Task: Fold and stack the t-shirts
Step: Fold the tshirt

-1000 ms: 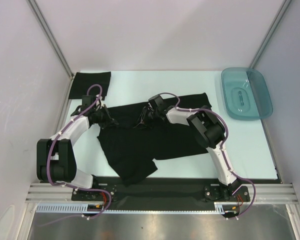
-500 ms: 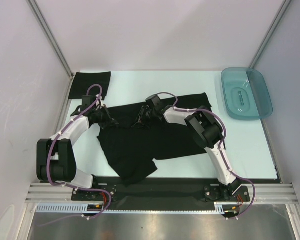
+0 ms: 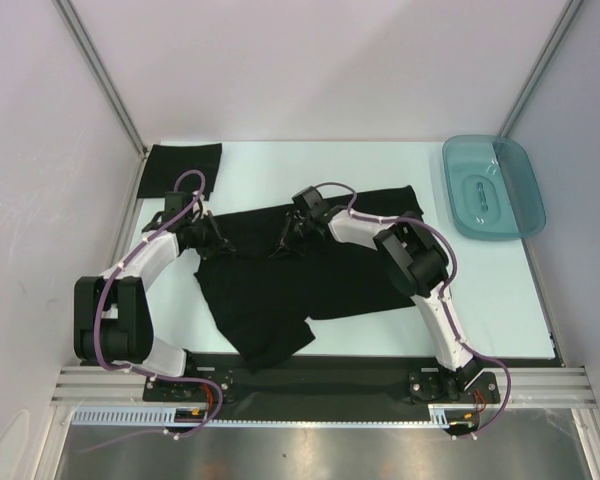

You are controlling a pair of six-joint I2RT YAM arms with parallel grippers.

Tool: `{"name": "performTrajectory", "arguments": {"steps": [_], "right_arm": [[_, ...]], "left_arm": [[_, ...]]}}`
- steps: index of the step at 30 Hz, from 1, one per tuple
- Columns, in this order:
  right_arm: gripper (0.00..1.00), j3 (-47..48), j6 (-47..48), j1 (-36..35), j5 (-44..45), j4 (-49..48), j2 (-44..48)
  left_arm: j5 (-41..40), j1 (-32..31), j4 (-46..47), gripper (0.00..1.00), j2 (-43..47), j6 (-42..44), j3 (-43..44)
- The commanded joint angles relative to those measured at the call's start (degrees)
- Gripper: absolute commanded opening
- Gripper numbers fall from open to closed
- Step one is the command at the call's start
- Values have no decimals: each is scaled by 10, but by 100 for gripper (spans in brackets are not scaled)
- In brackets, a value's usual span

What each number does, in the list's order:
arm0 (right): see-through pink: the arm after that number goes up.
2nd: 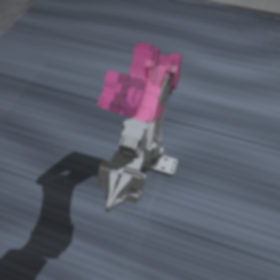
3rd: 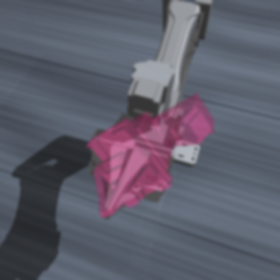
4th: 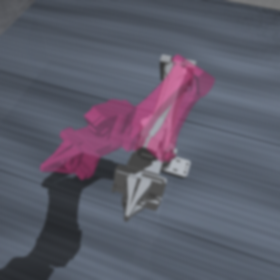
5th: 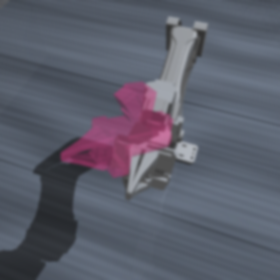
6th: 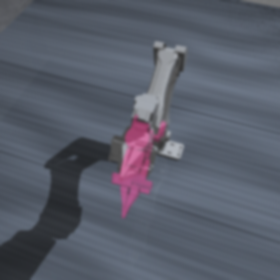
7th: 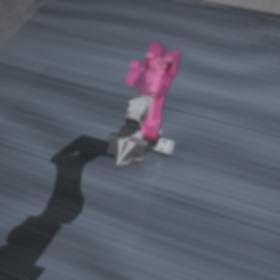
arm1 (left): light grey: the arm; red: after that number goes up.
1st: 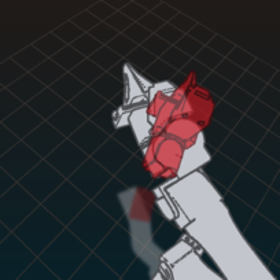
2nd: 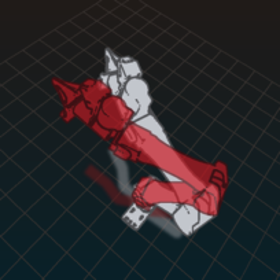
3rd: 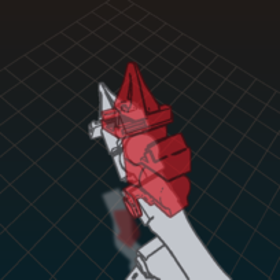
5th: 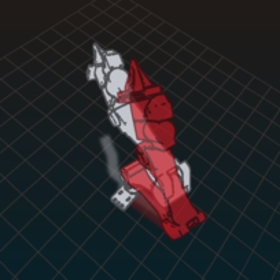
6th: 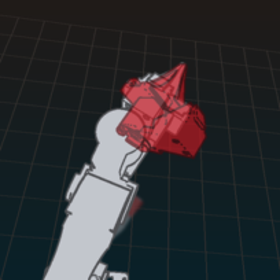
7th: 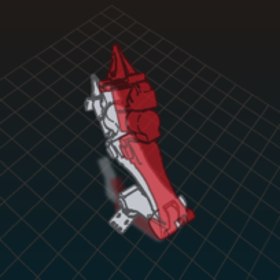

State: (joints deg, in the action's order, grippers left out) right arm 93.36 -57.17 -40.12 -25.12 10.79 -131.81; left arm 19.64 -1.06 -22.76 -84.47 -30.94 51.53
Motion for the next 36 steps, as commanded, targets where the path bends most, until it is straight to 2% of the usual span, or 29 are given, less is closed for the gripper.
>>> {"name": "performTrajectory", "arguments": {"steps": [1, 6, 10, 18, 20, 23, 24, 26, 28, 32, 35, 36], "right_arm": [[0, 16, 43, 24, -66, 59, 50], [0, 9, 107, 43, -106, 100, 59], [0, 16, 121, 51, -152, 119, 38], [0, 30, 152, 43, -152, 154, 21], [1, 29, 154, 43, -151, 156, 16], [7, 32, 164, 43, -145, 161, 11], [11, 35, 166, 43, -142, 164, 9], [19, 47, 181, 47, -130, 179, 9], [21, 59, 198, 56, -108, 200, 15], [39, 93, 260, 79, -49, 282, 42], [44, 107, 301, 109, -15, 317, 57], [45, 122, 313, 117, -2, 324, 56]], "left_arm": [[-8, 4, -11, 0, 4, 21, 0], [-2, 4, -29, 1, -2, 32, -7], [-7, 4, -36, 2, -1, 34, -21], [-10, 4, -53, 5, 19, 27, -42], [-19, 4, -56, 10, 23, 26, -48], [-31, 4, -60, 25, 22, 26, -53], [-35, 4, -62, 34, 21, 27, -54], [-51, 4, -67, 37, 29, 28, -50], [-66, 5, -76, 40, 45, 30, -42], [-125, 5, -86, 45, 98, 27, -16], [-134, 5, -53, 46, 117, 26, 6], [-119, 5, -41, 43, 109, 19, 13]]}}
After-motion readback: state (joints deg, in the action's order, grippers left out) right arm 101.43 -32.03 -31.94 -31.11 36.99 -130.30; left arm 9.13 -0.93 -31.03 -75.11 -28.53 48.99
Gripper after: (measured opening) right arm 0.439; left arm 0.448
